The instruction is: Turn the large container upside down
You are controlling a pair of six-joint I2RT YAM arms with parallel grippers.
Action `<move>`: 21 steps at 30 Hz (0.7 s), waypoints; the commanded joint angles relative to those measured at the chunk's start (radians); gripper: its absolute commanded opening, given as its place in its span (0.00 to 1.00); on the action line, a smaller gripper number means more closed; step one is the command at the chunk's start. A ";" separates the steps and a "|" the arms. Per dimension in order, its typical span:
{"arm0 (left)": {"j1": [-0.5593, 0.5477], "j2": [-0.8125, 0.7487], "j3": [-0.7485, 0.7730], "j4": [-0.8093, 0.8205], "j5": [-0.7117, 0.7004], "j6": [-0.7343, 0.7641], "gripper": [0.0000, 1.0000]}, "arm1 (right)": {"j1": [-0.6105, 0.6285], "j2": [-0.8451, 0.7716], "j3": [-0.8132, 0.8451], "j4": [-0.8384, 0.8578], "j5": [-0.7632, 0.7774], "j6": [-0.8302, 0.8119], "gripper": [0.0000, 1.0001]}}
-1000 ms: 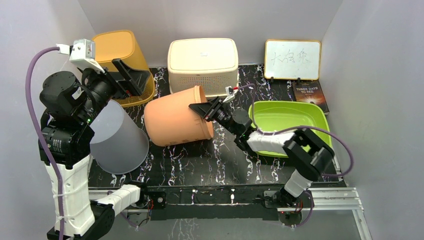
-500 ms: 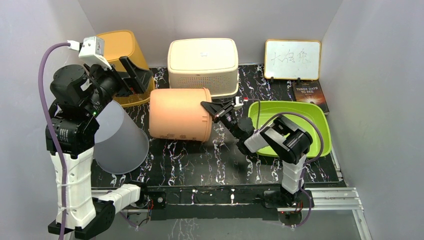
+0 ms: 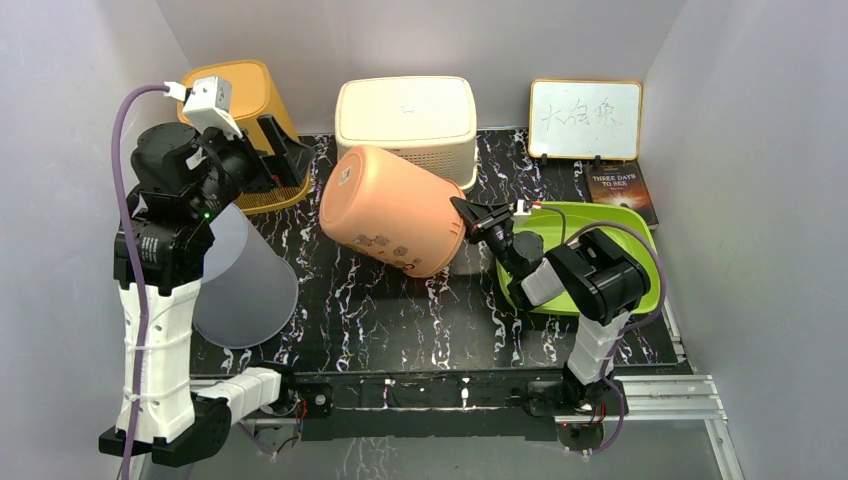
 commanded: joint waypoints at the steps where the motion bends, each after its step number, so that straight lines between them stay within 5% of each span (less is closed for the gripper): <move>1: -0.002 -0.020 -0.029 0.041 0.009 0.004 0.98 | -0.002 -0.025 -0.089 0.016 -0.121 -0.306 0.03; 11: -0.002 -0.046 -0.132 0.111 0.035 -0.027 0.98 | -0.014 -0.331 -0.098 -0.533 0.030 -0.559 0.07; 16: -0.002 -0.050 -0.132 0.112 0.035 -0.028 0.98 | -0.027 -0.197 -0.101 -0.277 -0.137 -0.473 0.00; 21: -0.001 -0.033 -0.078 0.079 0.017 -0.008 0.98 | -0.003 0.018 -0.096 0.257 -0.215 -0.231 0.00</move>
